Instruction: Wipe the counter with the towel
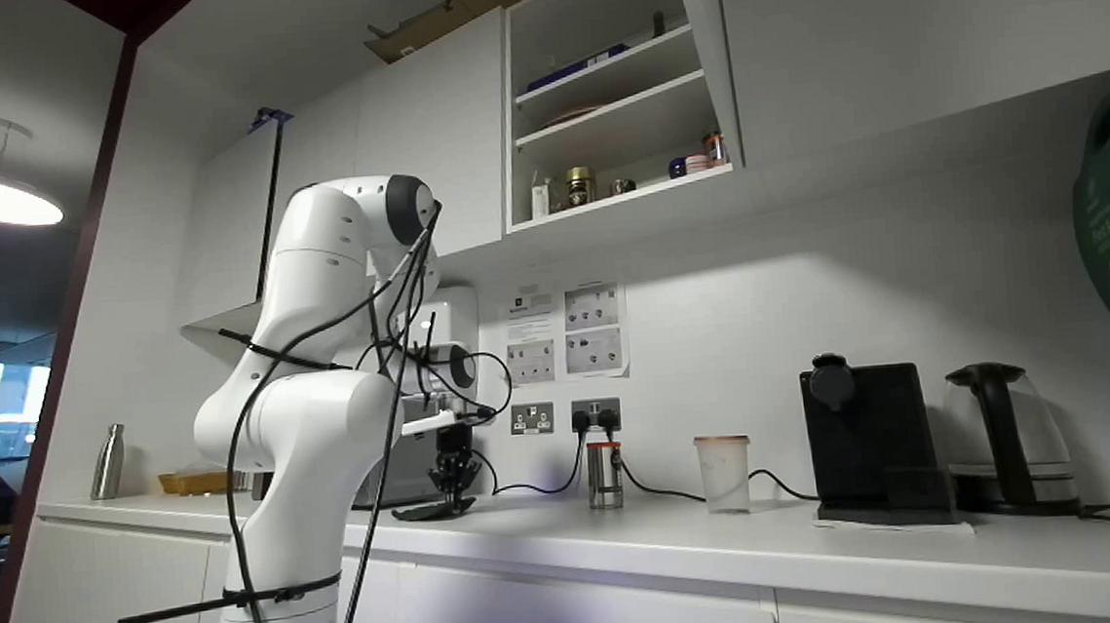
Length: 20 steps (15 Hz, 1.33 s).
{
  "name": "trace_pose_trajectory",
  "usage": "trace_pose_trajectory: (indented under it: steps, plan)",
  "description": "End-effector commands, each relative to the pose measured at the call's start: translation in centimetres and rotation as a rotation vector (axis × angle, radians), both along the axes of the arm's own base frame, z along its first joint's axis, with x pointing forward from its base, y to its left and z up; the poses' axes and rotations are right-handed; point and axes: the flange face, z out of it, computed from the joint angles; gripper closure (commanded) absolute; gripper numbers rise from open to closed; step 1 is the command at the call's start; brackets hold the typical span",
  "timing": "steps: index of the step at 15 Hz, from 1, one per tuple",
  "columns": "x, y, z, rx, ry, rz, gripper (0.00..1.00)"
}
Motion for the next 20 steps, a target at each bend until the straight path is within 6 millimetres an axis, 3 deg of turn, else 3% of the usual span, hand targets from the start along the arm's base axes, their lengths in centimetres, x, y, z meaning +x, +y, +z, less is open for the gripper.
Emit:
trace_pose_trajectory:
  steps: [1,8,11,13,15,17,20]
  plan:
    - [-0.4,-6.3,-1.2,-0.023,0.052,-0.093,0.99]
    - [-2.0,-19.1,-0.7,-0.04,0.072,-0.338,0.99]
    - [-2.8,-23.0,-0.2,-0.047,0.071,-0.413,0.99]
    - [-3.1,-24.4,-0.2,-0.05,0.072,-0.442,0.99]
    - [-2.9,-24.4,-0.1,-0.045,0.06,-0.43,0.99]
    - [-1.9,-24.3,0.6,-0.023,0.05,-0.408,0.99]
    - [0.4,-25.7,1.0,-0.009,0.064,-0.41,0.99]
